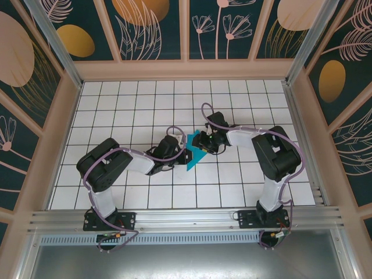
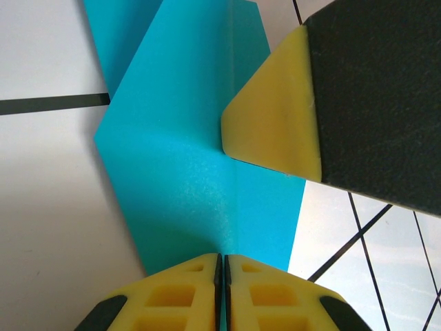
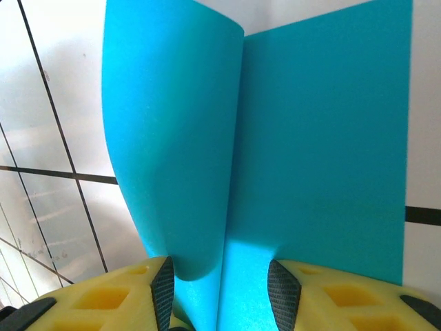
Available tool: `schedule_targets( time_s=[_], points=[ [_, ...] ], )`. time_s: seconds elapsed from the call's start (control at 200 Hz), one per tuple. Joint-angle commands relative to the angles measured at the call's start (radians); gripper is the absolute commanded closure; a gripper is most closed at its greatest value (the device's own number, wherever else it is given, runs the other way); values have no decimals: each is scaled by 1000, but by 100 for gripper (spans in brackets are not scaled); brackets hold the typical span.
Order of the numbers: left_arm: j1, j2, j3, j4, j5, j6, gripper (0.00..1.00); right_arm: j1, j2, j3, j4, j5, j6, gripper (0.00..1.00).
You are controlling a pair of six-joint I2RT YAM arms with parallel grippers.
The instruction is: Fold a paper plane with a square sheet of paper (pick it up from the middle)
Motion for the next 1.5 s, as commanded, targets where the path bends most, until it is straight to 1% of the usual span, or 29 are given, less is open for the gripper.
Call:
schedule_targets(
  time_s=[0.0,0.32,0.646,0.781,0.826,1.096,1.421,1.496],
  points=[
    [1,22,16,-41,-20,16,86,12,158,-65,-106,194,-33,53],
    [1,30,25,-53,-20,20,87,12,178,-64,-124,222,-26,61],
    [2,36,31,-76,-34,22,87,12,197,-63,-130,235,-26,62],
    [1,40,34,-85,-37,23,87,12,206,-60,-132,233,-28,64],
    [2,40,34,-84,-37,23,87,30,209,-60,-133,233,-28,64],
    [1,49,37,-108,-39,22,91,33,211,-60,-132,232,-24,63],
    [1,48,41,-161,-74,20,100,34,213,-60,-131,233,-25,62],
    [2,47,40,-173,-79,20,100,35,214,-60,-131,233,-24,62]
  ],
)
